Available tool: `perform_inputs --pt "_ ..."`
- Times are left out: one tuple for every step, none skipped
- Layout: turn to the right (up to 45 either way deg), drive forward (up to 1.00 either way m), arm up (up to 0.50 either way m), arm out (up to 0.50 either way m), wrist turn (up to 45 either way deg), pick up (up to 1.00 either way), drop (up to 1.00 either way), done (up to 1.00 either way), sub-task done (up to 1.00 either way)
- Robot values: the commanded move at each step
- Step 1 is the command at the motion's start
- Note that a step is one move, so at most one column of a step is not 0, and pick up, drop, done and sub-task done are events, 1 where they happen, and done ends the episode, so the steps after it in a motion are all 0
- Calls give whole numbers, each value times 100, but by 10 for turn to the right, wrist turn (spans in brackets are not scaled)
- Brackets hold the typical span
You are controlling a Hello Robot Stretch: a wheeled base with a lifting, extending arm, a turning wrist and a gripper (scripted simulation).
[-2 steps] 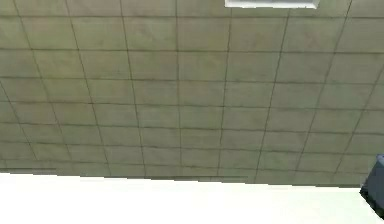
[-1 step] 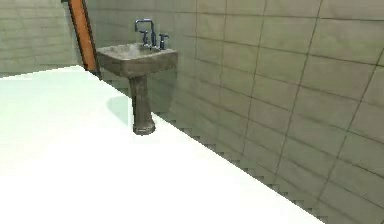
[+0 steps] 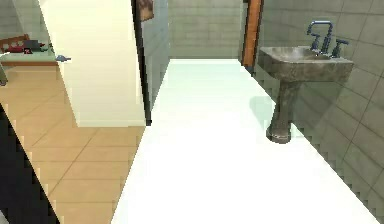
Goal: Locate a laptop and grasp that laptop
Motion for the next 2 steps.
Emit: perform_inputs --pt "0 80 0 0 0 0 0 0 0" --pt "-450 0 0 0 0 0 0 0 0"
